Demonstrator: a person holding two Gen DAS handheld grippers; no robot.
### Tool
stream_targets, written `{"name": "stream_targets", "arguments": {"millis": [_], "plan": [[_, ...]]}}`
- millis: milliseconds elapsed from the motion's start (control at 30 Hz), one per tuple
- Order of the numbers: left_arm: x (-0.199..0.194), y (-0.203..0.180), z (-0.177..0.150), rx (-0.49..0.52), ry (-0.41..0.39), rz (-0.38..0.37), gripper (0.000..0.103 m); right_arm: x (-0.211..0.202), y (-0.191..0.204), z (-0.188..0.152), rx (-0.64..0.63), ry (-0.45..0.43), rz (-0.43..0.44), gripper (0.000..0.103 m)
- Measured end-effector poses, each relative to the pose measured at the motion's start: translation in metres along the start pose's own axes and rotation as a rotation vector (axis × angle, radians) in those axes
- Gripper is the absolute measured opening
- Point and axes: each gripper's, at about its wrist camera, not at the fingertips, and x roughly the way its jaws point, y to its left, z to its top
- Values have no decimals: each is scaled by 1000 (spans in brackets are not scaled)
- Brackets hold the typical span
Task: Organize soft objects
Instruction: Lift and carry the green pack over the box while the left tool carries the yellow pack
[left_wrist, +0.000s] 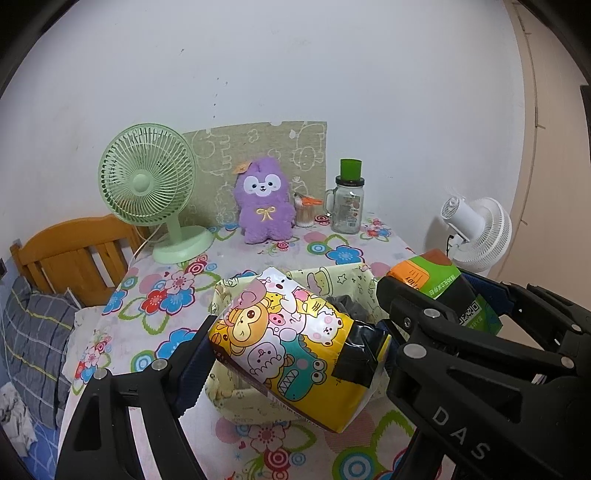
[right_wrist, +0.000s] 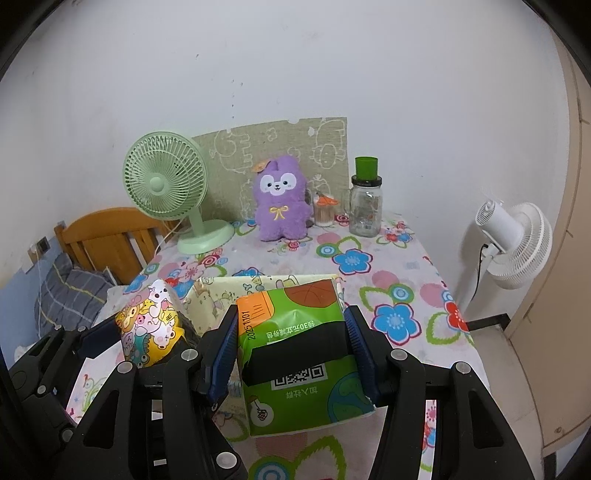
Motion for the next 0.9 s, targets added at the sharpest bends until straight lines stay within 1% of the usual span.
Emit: {"name": "stream_targets", "arguments": {"millis": [567,900], "plan": [[36,9,14,-21,27,3,85,40,-5,18,0,30,13,58],[59,14,17,-36,64,0,85,63,-1,22,-12,54,39,59]]}}
